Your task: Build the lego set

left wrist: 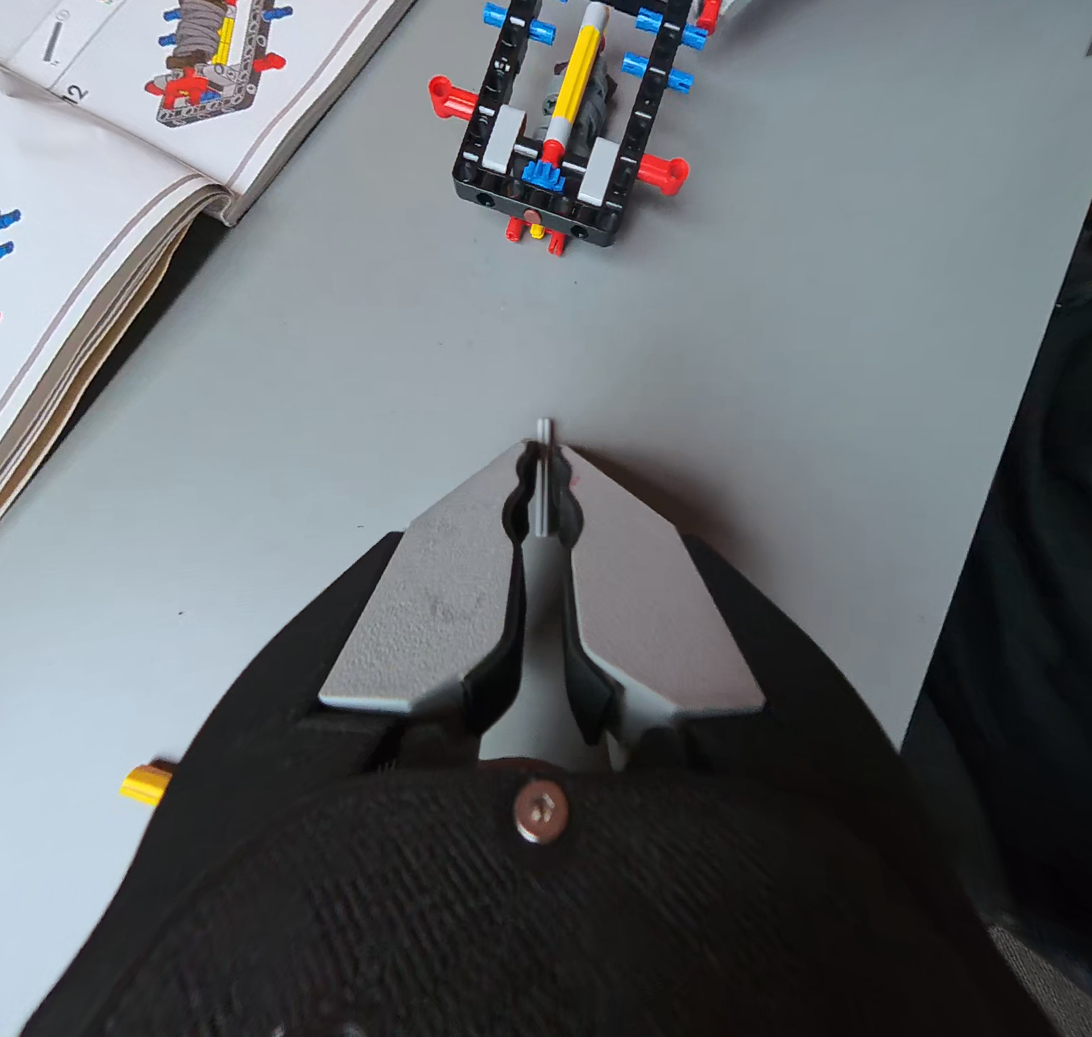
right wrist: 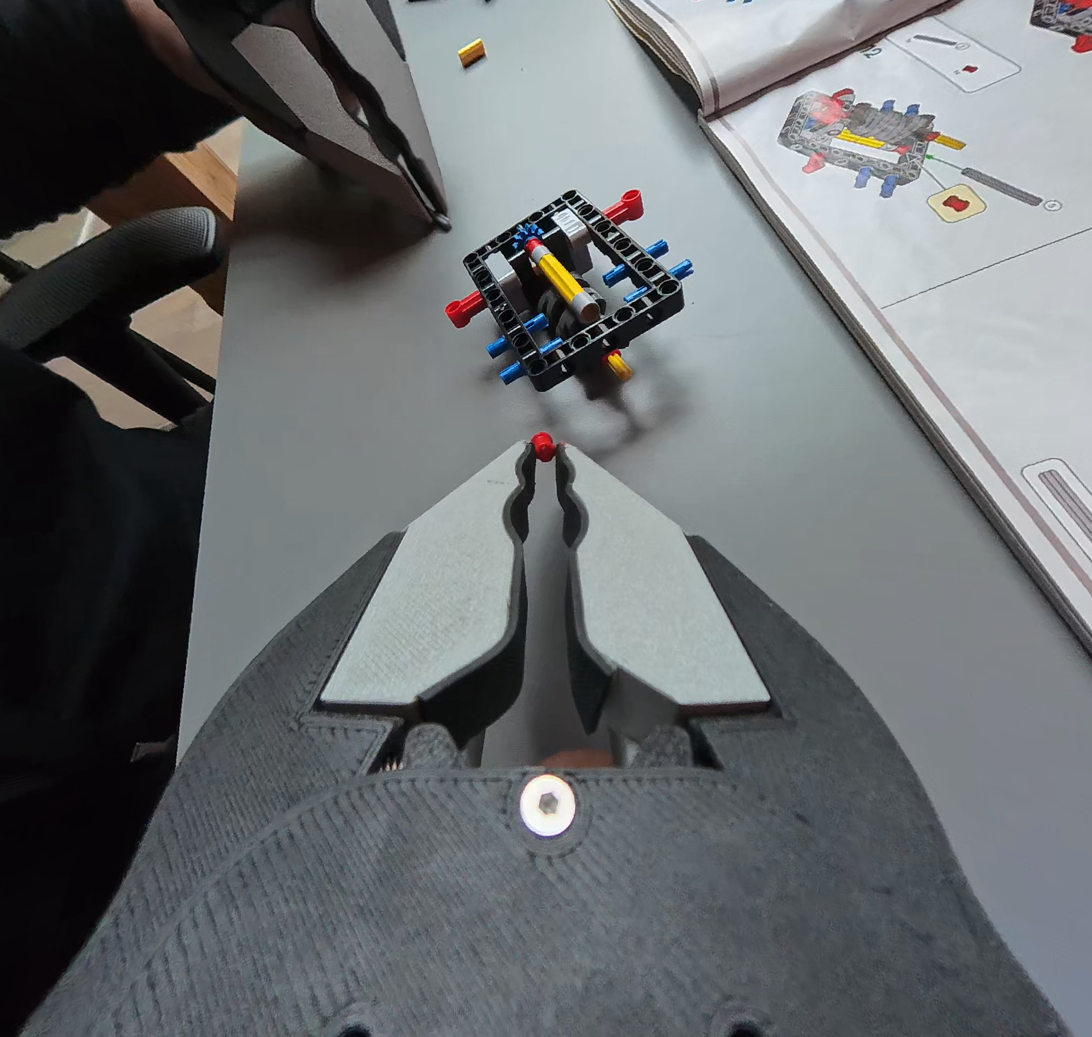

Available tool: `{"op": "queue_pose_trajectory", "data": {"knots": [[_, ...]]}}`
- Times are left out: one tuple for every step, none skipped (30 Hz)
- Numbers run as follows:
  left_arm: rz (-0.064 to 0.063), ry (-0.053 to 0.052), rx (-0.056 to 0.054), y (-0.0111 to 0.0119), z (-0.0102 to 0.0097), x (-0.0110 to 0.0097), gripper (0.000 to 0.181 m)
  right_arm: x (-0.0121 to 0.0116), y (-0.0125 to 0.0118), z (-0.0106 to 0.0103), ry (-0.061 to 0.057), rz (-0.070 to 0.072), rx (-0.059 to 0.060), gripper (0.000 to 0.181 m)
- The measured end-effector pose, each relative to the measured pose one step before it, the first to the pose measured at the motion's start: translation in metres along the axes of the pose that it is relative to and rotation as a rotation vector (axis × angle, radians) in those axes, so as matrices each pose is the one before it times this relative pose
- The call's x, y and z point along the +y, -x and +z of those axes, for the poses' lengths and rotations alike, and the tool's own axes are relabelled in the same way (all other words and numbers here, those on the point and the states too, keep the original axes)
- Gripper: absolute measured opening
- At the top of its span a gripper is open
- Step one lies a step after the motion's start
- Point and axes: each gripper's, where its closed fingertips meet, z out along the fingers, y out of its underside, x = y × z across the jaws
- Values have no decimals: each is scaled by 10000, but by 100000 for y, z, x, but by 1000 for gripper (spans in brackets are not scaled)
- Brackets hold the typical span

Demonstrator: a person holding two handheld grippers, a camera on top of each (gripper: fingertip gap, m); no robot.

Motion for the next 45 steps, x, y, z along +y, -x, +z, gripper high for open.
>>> {"op": "queue_pose_trajectory", "data": {"knots": [[-70, -104, 87, -122, 7, -12, 2, -14, -37, 33, 7, 17, 16, 3], [-99, -88, 53, -47, 5, -8, 2, 94, -28, 65, 71, 33, 8, 3], [-118, -56, 15, 6, 1, -14, 2, 100, -65, 75, 75, 26, 26, 3], [-92, -5, 8, 5, -2, -13, 2, 88, -48, 71, 68, 4, 38, 4], [-43, 30, -13, -1, 15, -10, 2, 107, -21, 82, 85, -14, 34, 4], [30, 48, -52, 10, 23, -19, 2, 141, -24, 119, 116, -29, 49, 3], [103, 67, -87, -10, 48, -30, 2, 196, -9, 150, 154, -47, 51, 3], [143, 70, -65, -87, 55, -58, 2, 238, 7, 189, 194, -60, 44, 3], [137, -2, -31, -156, 19, -189, 1, 243, -17, 206, 207, -64, 68, 3], [107, -93, -31, -135, -12, -358, 2, 210, -29, 197, 184, -65, 76, 4], [72, -140, -17, -103, -30, -467, 2, 24, 14, 100, 48, -80, 49, 3], [42, -193, -41, -26, -40, -556, 2, -42, 8, 29, -7, -65, 31, 3], [17, -252, -44, 4, -56, -672, 2, -9, 21, 8, 4, -29, -10, 4], [5, -280, 15, -50, -29, -720, 1, -9, 79, -33, -7, -4, -71, 7], [3, -263, 56, -87, 14, -702, 1, -40, 84, -43, -40, 21, -91, 10], [21, -240, 37, -71, 69, -658, 1, -114, 42, -103, -92, 45, -81, 12], [78, -231, 35, -100, 128, -661, 1, -167, 40, -141, -141, 47, -80, 13], [146, -262, 80, -212, 163, -680, 1, -192, 28, -175, -156, 22, -76, 14], [162, -281, 63, -231, 164, -681, 1, -162, -56, -173, -141, 11, -25, 15], [126, -211, -4, -128, 188, -568, 1, -133, -164, -185, -119, 14, 37, 15], [118, -154, 11, -147, 201, -459, 1, -110, -179, -175, -106, 8, 38, 16], [132, -136, 38, -214, 206, -396, 1, -130, -123, -167, -108, 5, 2, 16], [159, -145, 90, -314, 187, -382, 1, -92, -80, -145, -97, 36, -23, 16], [140, -185, 103, -347, 183, -387, 1, -46, -26, -95, -50, 66, -64, 17], [88, -150, 104, -313, 199, -301, 1, 54, 65, -19, 23, 59, -103, 17], [65, -66, 72, -245, 213, -127, 1, 123, 59, 41, 79, 26, -70, 17], [73, -40, 33, -168, 196, -68, 1, 109, 30, 72, 88, -30, -3, 17], [88, -75, 33, -163, 164, -100, 2, 111, 64, 88, 86, -90, 25, 18], [103, -139, 126, -314, 114, -179, 1, 146, 75, 103, 112, -119, 30, 18], [118, -218, 167, -393, 67, -299, 1, 240, 91, 145, 172, -117, 23, 20], [183, -295, 129, -387, 15, -424, 1, 340, 144, 193, 249, -104, -27, 21], [257, -346, 112, -379, -30, -477, 1, 273, 125, 166, 211, -109, -6, 21], [250, -313, 125, -361, -26, -379, 1, 45, 13, 54, 49, -142, 94, 22], [124, -177, 37, -130, -8, -156, 2, -39, 7, -19, -27, -153, 95, 22], [26, -121, 19, -28, -3, -69, 2, -25, 69, -30, -21, -108, 13, 22], [-18, -127, 48, -50, -17, -68, 2, -20, 61, -19, -18, -48, -18, 22], [-45, -79, 37, -11, -23, -6, 1, -5, 76, -14, -15, -31, -45, 23], [-36, -5, -38, 99, -8, 77, 2, 38, 124, -11, 16, -48, -73, 23], [2, 64, -61, 120, 9, 171, 2, 120, 49, 16, 72, -69, -11, 23], [19, 138, -48, 79, 58, 272, 2, 127, -64, 22, 76, -102, 82, 23], [26, 177, -66, 89, 107, 329, 2, 45, -46, -18, 23, -120, 85, 23], [17, 197, -36, 45, 131, 351, 2, -49, 23, -36, -33, -83, 23, 23], [-7, 194, -21, 10, 158, 344, 2, -48, 55, -46, -44, -12, -43, 24], [0, 135, -32, 42, 146, 248, 2, 42, 88, -18, 6, 57, -90, 25], [-18, 80, 29, -37, 115, 176, 2, 128, 1, 34, 68, 110, -71, 25]]}}
